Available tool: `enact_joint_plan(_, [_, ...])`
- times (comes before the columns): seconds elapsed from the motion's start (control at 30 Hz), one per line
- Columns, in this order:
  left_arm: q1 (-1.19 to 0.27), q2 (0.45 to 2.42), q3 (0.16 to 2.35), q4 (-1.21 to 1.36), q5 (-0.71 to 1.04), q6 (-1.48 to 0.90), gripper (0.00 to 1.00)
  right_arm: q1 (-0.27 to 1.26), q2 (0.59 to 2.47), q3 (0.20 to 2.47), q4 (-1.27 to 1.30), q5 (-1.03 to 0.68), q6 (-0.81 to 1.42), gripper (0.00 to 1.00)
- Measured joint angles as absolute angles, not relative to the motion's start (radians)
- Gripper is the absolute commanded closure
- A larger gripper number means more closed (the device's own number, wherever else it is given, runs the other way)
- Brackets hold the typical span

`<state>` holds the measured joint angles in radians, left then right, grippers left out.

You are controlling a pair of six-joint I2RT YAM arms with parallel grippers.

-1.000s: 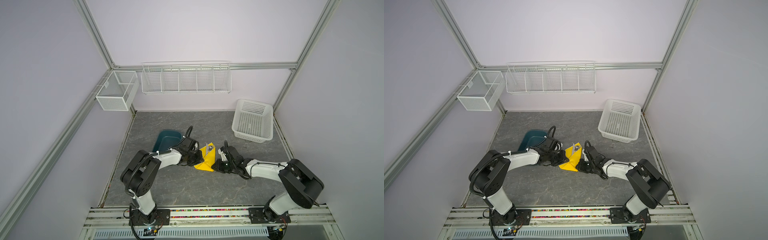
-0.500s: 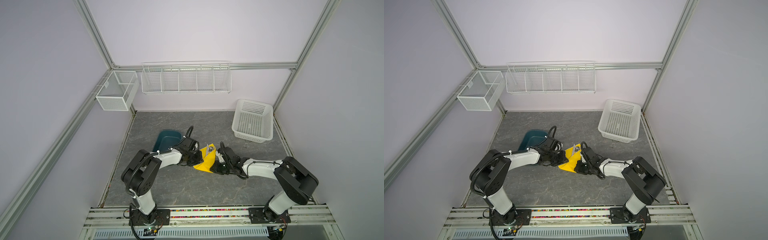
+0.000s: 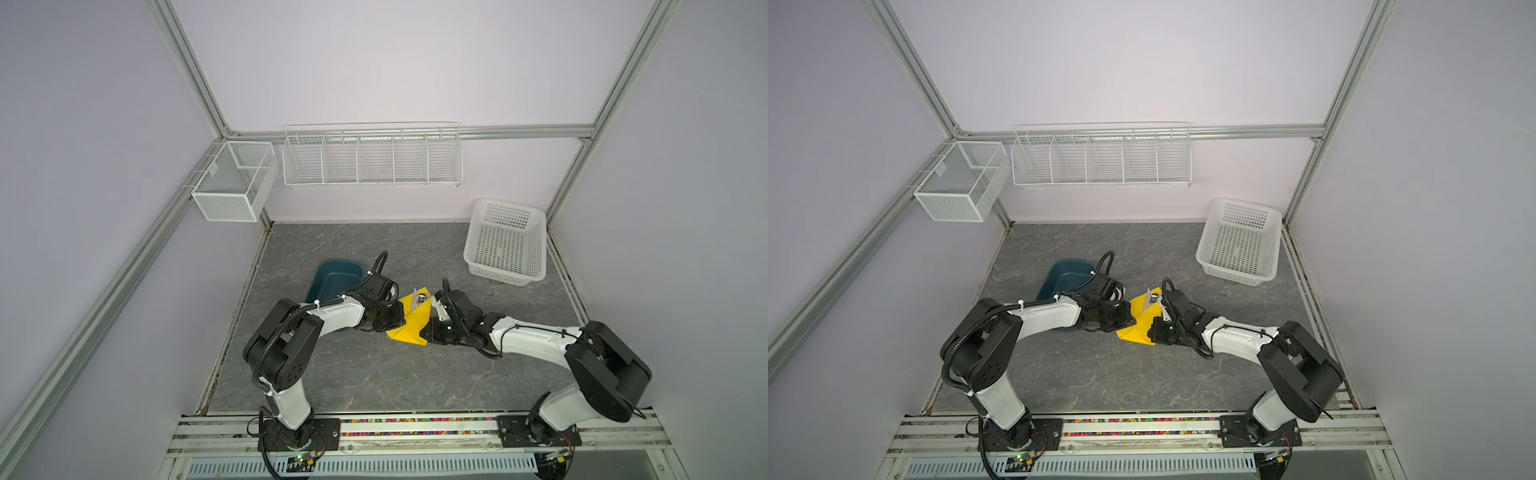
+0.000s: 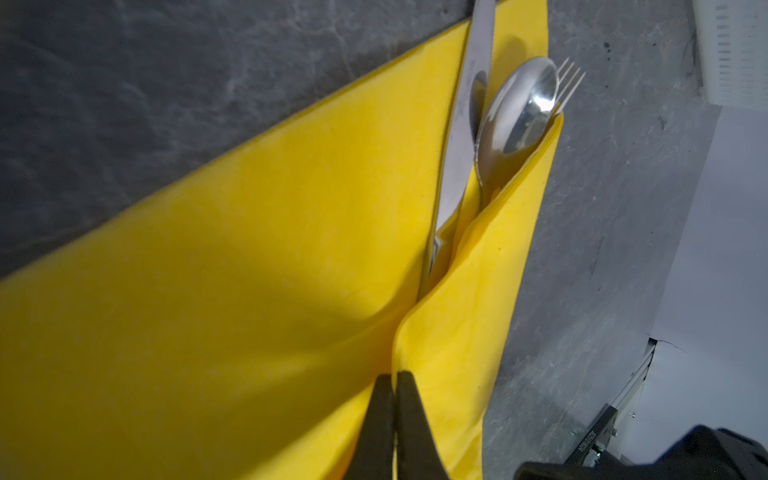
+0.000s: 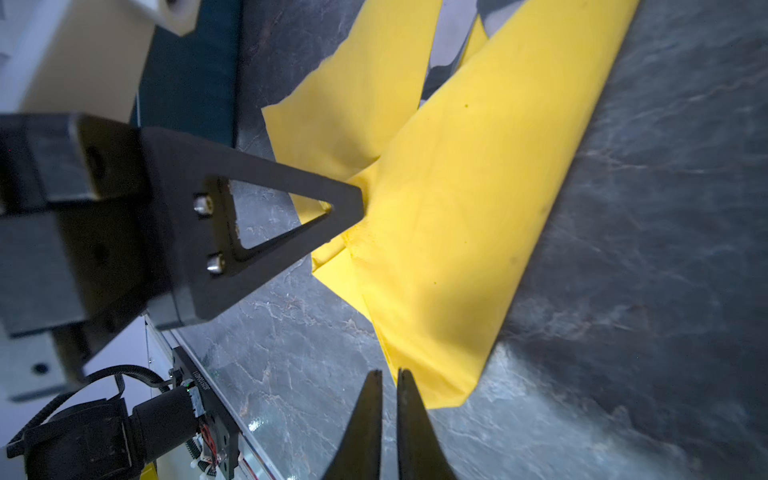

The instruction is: Place the utensils on the paper napkin and roll it up

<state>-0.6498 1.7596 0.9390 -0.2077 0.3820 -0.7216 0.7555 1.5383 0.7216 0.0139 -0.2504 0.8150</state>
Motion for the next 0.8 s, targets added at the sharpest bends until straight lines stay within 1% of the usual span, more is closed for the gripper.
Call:
enact_joint_plan(0.27, [-0.65, 1.765, 0.941, -0.208, 0.382, -0.721, 0.99, 0.787, 1.634, 0.722, 0.023, -0.255, 0.816, 0.92])
enact_joint_plan(0.43, [-0.65, 1.771, 0.948, -0.212, 0.382, -0.72, 0.99, 0.788, 1.64, 0.722, 0.02, -0.251, 0.82, 0.91])
enact_joint_plan(0.53, [-0.65, 1.771, 0.952, -0.215, 0.382, -0.719, 0.99, 0.788, 1.616, 0.722, 0.01, -0.245, 0.823, 0.9])
enact_joint_plan(0.7, [-0.649, 1.771, 0.954, -0.218, 0.382, -0.713, 0.99, 0.779, 1.519, 0.727, -0.013, -0.212, 0.823, 0.89])
enact_joint_plan(0.8, [-0.65, 1.771, 0.958, -0.22, 0.382, -0.712, 0.99, 0.765, 1.506, 0.739, -0.014, -0.199, 0.823, 0.9])
